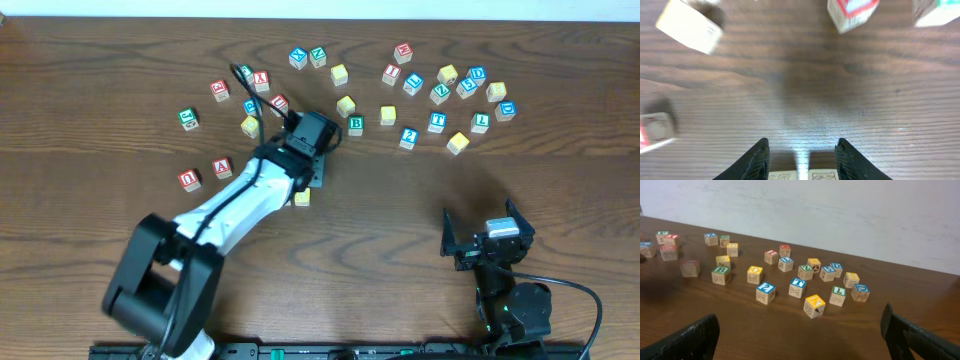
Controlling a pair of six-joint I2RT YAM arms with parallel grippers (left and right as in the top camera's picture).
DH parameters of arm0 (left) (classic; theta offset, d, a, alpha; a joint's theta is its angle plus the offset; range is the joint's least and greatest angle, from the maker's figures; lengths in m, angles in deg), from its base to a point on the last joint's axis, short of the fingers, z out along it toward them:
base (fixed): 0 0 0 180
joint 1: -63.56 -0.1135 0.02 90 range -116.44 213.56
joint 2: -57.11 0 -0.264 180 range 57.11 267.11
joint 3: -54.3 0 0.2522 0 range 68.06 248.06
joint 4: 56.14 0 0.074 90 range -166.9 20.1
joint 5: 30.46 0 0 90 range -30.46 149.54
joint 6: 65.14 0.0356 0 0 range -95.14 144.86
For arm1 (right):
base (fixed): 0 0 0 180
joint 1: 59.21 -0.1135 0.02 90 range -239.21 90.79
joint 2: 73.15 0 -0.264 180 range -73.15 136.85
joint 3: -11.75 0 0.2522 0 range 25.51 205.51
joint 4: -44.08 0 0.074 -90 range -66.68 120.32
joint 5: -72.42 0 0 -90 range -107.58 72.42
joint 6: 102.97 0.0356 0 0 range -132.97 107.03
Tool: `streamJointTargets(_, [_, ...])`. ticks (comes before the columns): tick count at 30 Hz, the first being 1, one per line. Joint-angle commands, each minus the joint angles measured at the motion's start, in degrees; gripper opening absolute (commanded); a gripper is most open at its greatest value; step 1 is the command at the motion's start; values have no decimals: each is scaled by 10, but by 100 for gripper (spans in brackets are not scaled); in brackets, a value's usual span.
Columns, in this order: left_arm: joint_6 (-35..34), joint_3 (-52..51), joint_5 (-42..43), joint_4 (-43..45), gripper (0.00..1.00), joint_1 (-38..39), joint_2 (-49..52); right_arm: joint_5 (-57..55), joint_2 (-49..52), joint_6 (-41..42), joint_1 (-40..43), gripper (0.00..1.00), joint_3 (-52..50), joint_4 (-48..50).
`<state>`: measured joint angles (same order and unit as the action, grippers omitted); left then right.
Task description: Spell out ROBOT
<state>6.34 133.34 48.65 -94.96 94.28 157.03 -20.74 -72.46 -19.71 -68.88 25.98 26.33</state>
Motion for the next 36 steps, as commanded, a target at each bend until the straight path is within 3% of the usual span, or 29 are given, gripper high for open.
streamJointTargets(1, [31, 14, -12, -6, 43, -12, -53, 3, -2, -6, 6, 99, -2, -1])
streamJointTargets(13, [50, 14, -12, -80, 43, -52, -167, 3, -2, -6, 6, 99, -2, -1])
streamJointTargets(27, [63, 14, 55, -106, 43, -82, -186, 3, -2, -6, 6, 99, -2, -1])
streamJointTargets(31, [63, 14, 56, -112, 53, -82, -186, 3, -2, -6, 6, 99, -2, -1])
streamJointTargets(36, [63, 14, 55, -123, 56, -82, -185, 1, -2, -6, 6, 99, -2, 0])
